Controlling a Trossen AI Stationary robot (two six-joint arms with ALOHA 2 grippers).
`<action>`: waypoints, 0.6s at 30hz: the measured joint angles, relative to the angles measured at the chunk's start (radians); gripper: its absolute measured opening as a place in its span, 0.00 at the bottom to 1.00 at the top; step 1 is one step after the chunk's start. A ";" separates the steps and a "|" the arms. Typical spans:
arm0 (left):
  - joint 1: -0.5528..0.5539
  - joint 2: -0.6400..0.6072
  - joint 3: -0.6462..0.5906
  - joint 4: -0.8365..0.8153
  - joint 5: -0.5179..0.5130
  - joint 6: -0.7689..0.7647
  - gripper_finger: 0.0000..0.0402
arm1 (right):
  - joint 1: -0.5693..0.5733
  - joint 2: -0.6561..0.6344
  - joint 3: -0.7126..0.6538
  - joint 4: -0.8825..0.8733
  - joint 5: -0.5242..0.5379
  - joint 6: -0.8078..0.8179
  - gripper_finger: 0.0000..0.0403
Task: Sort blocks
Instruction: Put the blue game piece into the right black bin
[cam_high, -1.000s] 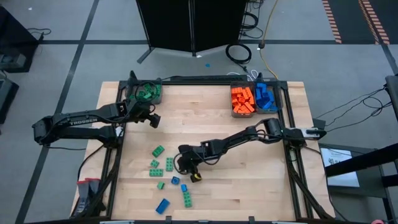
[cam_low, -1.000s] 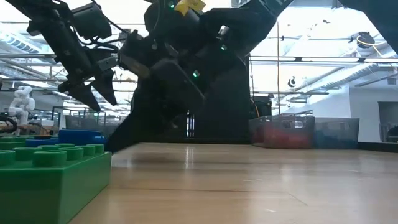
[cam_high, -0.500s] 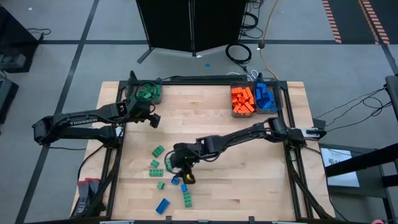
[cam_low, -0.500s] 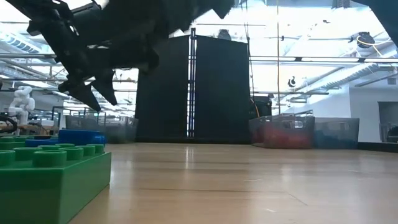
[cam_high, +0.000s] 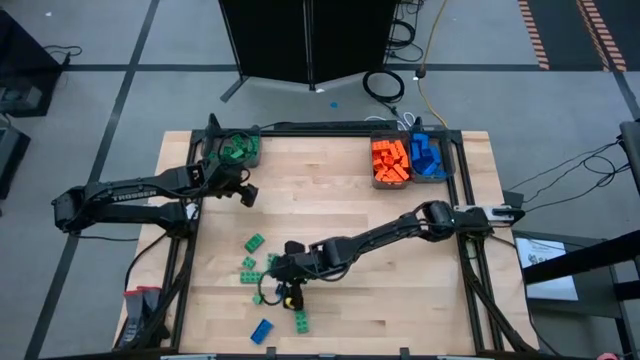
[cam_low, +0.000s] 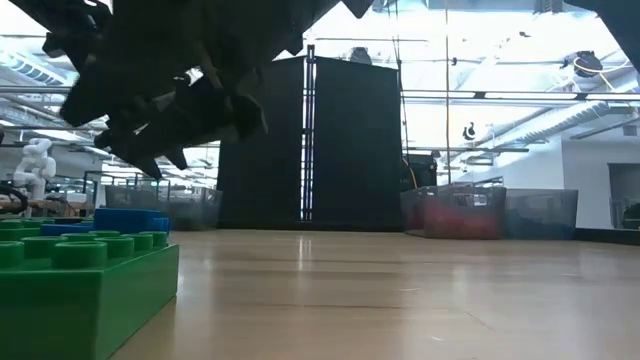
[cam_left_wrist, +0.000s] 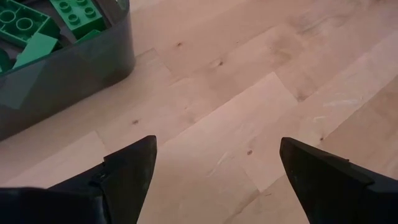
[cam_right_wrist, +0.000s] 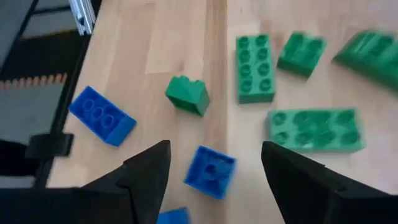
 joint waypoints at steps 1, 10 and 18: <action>0.000 0.000 0.000 0.000 0.000 0.000 0.85 | 0.005 0.003 0.000 0.002 0.007 0.029 0.62; 0.000 0.000 0.000 -0.002 0.006 0.000 0.85 | 0.029 0.040 0.000 0.050 0.069 0.111 0.62; 0.000 0.000 0.000 -0.004 0.012 0.001 0.85 | 0.028 0.083 0.000 0.086 0.088 0.115 0.62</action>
